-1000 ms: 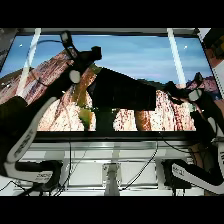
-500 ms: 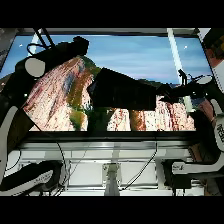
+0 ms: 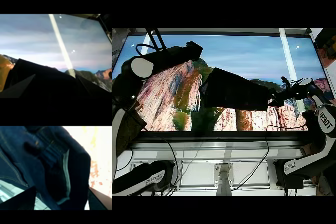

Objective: Fold the clothes and pants, and hang the long-sleeved shirts on hangers.

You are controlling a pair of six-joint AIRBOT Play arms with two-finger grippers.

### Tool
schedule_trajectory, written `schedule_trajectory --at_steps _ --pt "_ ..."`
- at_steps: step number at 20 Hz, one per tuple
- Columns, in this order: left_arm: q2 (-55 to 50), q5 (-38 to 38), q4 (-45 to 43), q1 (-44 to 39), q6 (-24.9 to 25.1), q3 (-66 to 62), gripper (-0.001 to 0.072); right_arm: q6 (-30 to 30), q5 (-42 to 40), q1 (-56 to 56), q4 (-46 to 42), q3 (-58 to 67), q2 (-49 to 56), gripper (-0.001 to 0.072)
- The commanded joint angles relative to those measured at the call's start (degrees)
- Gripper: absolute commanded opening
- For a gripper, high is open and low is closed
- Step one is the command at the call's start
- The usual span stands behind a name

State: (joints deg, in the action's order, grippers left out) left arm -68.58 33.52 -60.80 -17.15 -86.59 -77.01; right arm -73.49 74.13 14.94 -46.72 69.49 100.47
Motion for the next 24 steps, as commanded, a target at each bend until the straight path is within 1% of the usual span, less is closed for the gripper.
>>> schedule_trajectory --at_steps 1,6,7,8,9,10,11,12,13,16,18,20,22,24 --pt "0.1 0.9 0.0 0.0 0.1 0.0 0.055 1.2 0.0 -0.2 3.3 1.4 3.4 0.0687" --pt "0.1 0.9 0.0 0.0 0.1 0.0 0.055 1.2 -0.2 -3.3 8.0 2.8 7.4 0.0666" --pt "0.1 0.9 0.0 0.0 0.1 0.0 0.055 1.2 -0.5 -4.1 8.0 2.9 7.6 0.0633" --pt "0.1 0.9 0.0 0.0 0.1 0.0 0.055 1.2 -1.1 -4.7 7.9 2.9 7.6 0.0553" --pt "0.1 0.9 0.0 0.0 0.1 0.0 0.0549 1.2 -1.8 -5.0 7.9 2.9 7.5 0.049" --pt "0.1 0.9 0.0 0.0 0.0 0.0 0.0549 1.2 -2.2 -5.3 7.9 2.9 7.5 0.0401" --pt "0.1 0.9 0.0 0.0 0.0 0.0 0.055 1.2 -2.0 -5.3 8.0 2.9 7.5 0.0281" --pt "0.1 0.9 0.0 0.0 0.0 0.0 0.0549 1.1 -1.6 -5.3 8.0 2.9 7.4 0.0135" --pt "0.1 0.9 0.0 0.0 0.0 0.0 0.0546 0.7 -1.1 -5.3 8.0 2.9 7.1 0.0023" --pt "0.1 0.8 0.0 0.0 0.1 0.0 0.0544 -2.1 -0.6 -4.8 7.5 2.9 3.3 0.0021" --pt "0.1 0.6 0.0 0.0 0.1 0.0 0.0543 -7.0 -0.8 -3.1 5.1 2.9 -2.1 0.002" --pt "0.1 0.2 0.0 0.0 0.0 0.0 0.0544 -11.3 -1.4 0.6 1.2 2.9 -8.7 0.0019" --pt "0.1 0.1 1.8 0.0 0.0 0.0 0.0544 -15.1 -1.5 5.9 -2.2 4.2 -14.4 0.0019" --pt "0.1 -0.7 2.6 0.0 0.1 0.0 0.0544 -17.7 -0.7 11.9 -3.0 7.9 -17.9 0.0019"
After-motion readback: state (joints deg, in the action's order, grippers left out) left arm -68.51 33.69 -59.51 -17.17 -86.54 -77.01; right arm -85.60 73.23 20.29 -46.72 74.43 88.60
